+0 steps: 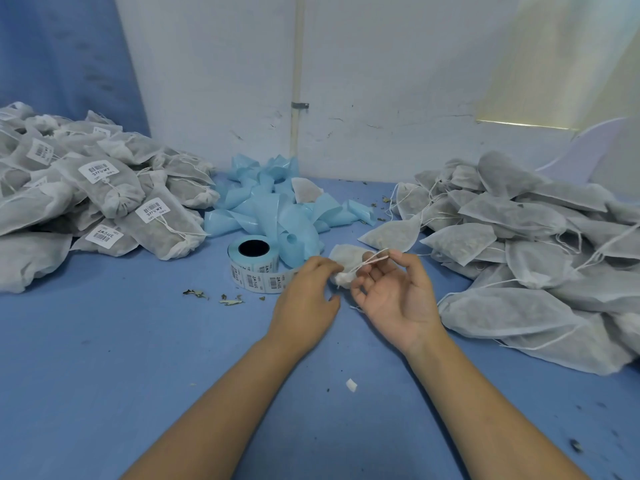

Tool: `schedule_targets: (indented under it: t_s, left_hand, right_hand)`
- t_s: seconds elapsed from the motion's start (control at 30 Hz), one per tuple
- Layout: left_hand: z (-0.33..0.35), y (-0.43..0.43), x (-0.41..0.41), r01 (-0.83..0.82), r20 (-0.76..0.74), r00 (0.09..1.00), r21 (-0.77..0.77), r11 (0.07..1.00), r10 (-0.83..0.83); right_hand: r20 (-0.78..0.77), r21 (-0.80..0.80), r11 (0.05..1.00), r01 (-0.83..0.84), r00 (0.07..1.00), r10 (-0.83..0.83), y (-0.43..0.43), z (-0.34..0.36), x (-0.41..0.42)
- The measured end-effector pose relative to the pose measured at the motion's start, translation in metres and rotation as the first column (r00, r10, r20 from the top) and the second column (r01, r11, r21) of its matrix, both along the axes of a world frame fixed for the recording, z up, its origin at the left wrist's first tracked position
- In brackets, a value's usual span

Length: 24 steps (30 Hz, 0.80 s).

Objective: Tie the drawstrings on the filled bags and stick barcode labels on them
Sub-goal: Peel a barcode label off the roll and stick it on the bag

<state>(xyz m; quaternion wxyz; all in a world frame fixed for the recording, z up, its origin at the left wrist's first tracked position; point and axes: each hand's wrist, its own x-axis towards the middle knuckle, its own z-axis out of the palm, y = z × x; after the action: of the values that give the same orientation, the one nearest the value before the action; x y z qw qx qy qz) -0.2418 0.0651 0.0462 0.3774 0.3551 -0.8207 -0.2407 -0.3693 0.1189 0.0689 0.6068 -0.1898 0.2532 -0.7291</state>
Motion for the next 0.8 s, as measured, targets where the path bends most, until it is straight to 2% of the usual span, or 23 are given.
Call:
schedule_targets:
  t_s: [0.1, 0.2, 0.27, 0.37, 0.43, 0.5, 0.57, 0.63, 0.7, 0.8]
  left_hand:
    - [-0.001, 0.003, -0.002, -0.128, 0.116, 0.982, -0.166, 0.978, 0.149]
    - [0.002, 0.004, 0.0, -0.125, -0.01, 0.992, -0.204, 0.971, 0.125]
    - [0.009, 0.005, 0.001, -0.089, -0.145, 0.987, -0.125, 0.988, 0.07]
    - [0.023, 0.006, 0.003, -0.176, -0.321, 0.935, -0.041, 0.984, 0.153]
    - [0.033, 0.007, 0.003, -0.191, -0.48, 0.857, 0.046, 0.981, 0.189]
    - [0.039, 0.007, 0.002, -0.159, -0.6, 0.775, 0.119, 0.98, 0.199]
    - [0.042, 0.005, 0.0, -0.129, -0.675, 0.704, 0.181, 0.975, 0.218]
    - [0.043, 0.001, 0.0, -0.085, -0.723, 0.641, 0.266, 0.96, 0.257]
    - [0.043, -0.004, 0.0, -0.03, -0.752, 0.584, 0.357, 0.934, 0.306]
    - [0.042, -0.012, 0.0, 0.11, -0.792, 0.485, 0.476, 0.873, 0.371]
  right_hand:
    - [-0.022, -0.065, 0.994, -0.089, 0.996, 0.088, 0.002, 0.002, 0.004]
    - [-0.031, -0.127, 0.981, -0.148, 0.989, 0.145, 0.003, 0.005, 0.007]
    - [-0.036, -0.173, 0.967, -0.187, 0.982, 0.184, 0.003, 0.006, 0.007]
    - [-0.036, -0.188, 0.964, -0.19, 0.982, 0.187, 0.003, 0.005, 0.009]
    - [-0.052, -0.13, 0.982, -0.135, 0.99, 0.129, 0.001, 0.006, 0.013]
    - [-0.142, -0.013, 1.0, -0.018, 0.99, 0.016, -0.001, 0.006, 0.017]
    - [-0.299, 0.093, 0.986, 0.14, 0.948, -0.106, -0.004, 0.002, 0.022]
    - [-0.389, 0.133, 0.958, 0.255, 0.902, -0.186, -0.006, -0.003, 0.025]
    - [-0.397, 0.132, 0.95, 0.284, 0.893, -0.212, -0.007, -0.004, 0.027]
    - [-0.37, 0.129, 0.965, 0.226, 0.914, -0.165, -0.008, -0.005, 0.032]
